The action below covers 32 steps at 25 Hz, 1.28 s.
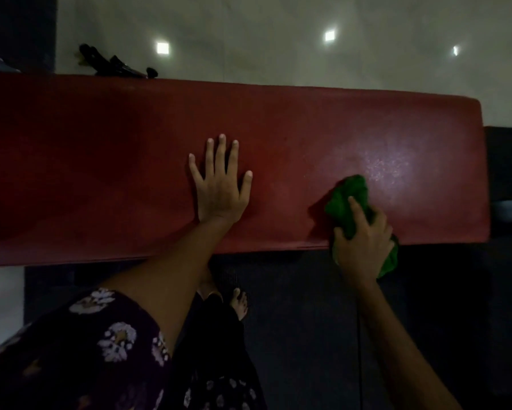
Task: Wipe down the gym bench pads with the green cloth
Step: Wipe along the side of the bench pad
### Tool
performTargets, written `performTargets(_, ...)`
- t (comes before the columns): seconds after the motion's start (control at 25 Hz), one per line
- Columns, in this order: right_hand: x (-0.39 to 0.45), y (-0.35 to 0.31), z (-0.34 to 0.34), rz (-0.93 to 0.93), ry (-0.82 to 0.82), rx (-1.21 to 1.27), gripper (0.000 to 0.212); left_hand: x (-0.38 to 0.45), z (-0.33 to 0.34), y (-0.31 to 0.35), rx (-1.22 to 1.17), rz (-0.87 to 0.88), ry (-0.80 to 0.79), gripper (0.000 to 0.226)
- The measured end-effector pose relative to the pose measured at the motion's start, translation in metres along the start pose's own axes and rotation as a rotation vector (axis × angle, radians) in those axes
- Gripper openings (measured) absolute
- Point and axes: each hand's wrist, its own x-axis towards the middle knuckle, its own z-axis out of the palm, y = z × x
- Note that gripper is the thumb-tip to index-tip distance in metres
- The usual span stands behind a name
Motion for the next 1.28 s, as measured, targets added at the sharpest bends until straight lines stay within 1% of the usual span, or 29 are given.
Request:
performTargets(0.04, 0.002, -0.003, 0.0, 0.165, 0.0, 0.051, 0.061, 0.0, -0.001, 0.0, 0.002, 0.001, -0.013, 0.063)
performTargets(0.08, 0.0, -0.014, 0.005, 0.216, -0.007, 0.046, 0.061, 0.0, -0.001, 0.001, 0.01, 0.003, -0.027, 0.063)
performTargets(0.12, -0.007, -0.036, 0.008, 0.166, -0.035, 0.035, 0.062, 0.0, -0.002, 0.001, 0.022, 0.004, -0.035, 0.063)
performTargets(0.16, -0.018, -0.062, 0.011, 0.069, -0.073, 0.047, 0.063, -0.001, -0.003, 0.001, 0.029, 0.002, -0.046, 0.062)
performTargets(0.24, -0.047, -0.098, 0.018, -0.205, -0.093, 0.108, 0.065, 0.001, -0.008, 0.001, 0.008, -0.011, -0.099, 0.062)
performTargets(0.32, -0.057, -0.094, 0.021, -0.463, -0.096, 0.043, 0.068, 0.003, -0.016, -0.003, -0.01, 0.007, -0.142, 0.062)
performTargets(0.36, -0.048, -0.081, 0.018, -0.528, -0.089, 0.002, 0.068, 0.005, -0.022, -0.008, -0.011, 0.042, -0.153, 0.062)
performTargets(0.4, -0.036, -0.065, 0.013, -0.5, -0.093, -0.012, 0.067, 0.006, -0.027, -0.014, -0.018, 0.089, -0.158, 0.06)
performTargets(0.44, -0.024, -0.051, 0.005, -0.369, -0.087, 0.008, 0.065, 0.007, -0.032, -0.024, -0.033, 0.124, -0.141, 0.059)
performTargets(0.48, -0.014, -0.041, 0.0, -0.185, -0.075, 0.042, 0.062, 0.006, -0.037, -0.037, -0.042, 0.124, -0.095, 0.058)
performTargets(0.52, -0.008, -0.036, -0.002, -0.01, -0.064, 0.08, 0.06, 0.003, -0.041, -0.053, -0.044, 0.076, -0.029, 0.059)
performTargets(0.56, -0.006, -0.043, 0.0, 0.088, -0.042, 0.104, 0.059, -0.002, -0.045, -0.071, -0.037, -0.004, 0.029, 0.06)
performTargets(0.6, -0.009, -0.061, 0.006, 0.065, -0.035, 0.091, 0.06, -0.007, -0.047, -0.092, -0.022, -0.089, 0.062, 0.06)
performTargets(0.64, -0.016, -0.085, 0.012, -0.023, -0.059, 0.098, 0.061, -0.013, -0.048, -0.112, -0.006, -0.155, 0.071, 0.061)
performTargets(0.68, -0.026, -0.109, 0.02, -0.151, -0.093, 0.117, 0.062, -0.019, -0.049, -0.129, 0.006, -0.191, 0.059, 0.062)
performTargets(0.76, -0.045, -0.137, 0.029, -0.397, -0.147, 0.149, 0.063, -0.024, -0.049, -0.147, 0.022, -0.194, 0.023, 0.062)
performTargets(0.8, -0.046, -0.137, 0.031, -0.496, -0.145, 0.114, 0.063, -0.025, -0.048, -0.149, 0.03, -0.187, 0.019, 0.061)
performTargets(0.84, -0.038, -0.13, 0.03, -0.547, -0.127, 0.083, 0.063, -0.024, -0.047, -0.149, 0.031, -0.187, 0.022, 0.061)
performTargets(0.88, -0.024, -0.117, 0.027, -0.541, -0.113, 0.075, 0.062, -0.023, -0.046, -0.148, 0.028, -0.194, 0.028, 0.061)
performTargets(0.92, -0.01, -0.104, 0.022, -0.476, -0.091, 0.083, 0.06, -0.024, -0.047, -0.147, 0.021, -0.204, 0.032, 0.06)
performTargets(0.96, 0.004, -0.093, 0.016, -0.365, -0.07, 0.105, 0.059, -0.024, -0.048, -0.146, 0.015, -0.208, 0.037, 0.06)
performTargets(1.04, 0.028, -0.089, 0.007, -0.085, -0.026, 0.166, 0.056, -0.024, -0.049, -0.148, 0.01, -0.208, 0.038, 0.063)
performTargets(1.08, 0.035, -0.098, 0.009, 0.022, -0.001, 0.18, 0.055, -0.023, -0.048, -0.149, 0.008, -0.21, 0.031, 0.064)
performTargets(1.12, 0.038, -0.116, 0.014, 0.068, 0.013, 0.181, 0.055, -0.023, -0.047, -0.15, 0.006, -0.211, 0.029, 0.066)
performTargets(1.16, 0.035, -0.141, 0.022, 0.03, 0.002, 0.179, 0.055, -0.023, -0.046, -0.149, 0.003, -0.21, 0.035, 0.067)
performTargets(1.2, 0.027, -0.169, 0.029, -0.063, -0.04, 0.18, 0.056, -0.023, -0.045, -0.149, 0.0, -0.205, 0.042, 0.067)
performTargets(1.28, 0.006, -0.215, 0.04, -0.365, -0.158, 0.148, 0.058, -0.023, -0.043, -0.15, -0.005, -0.198, 0.045, 0.068)
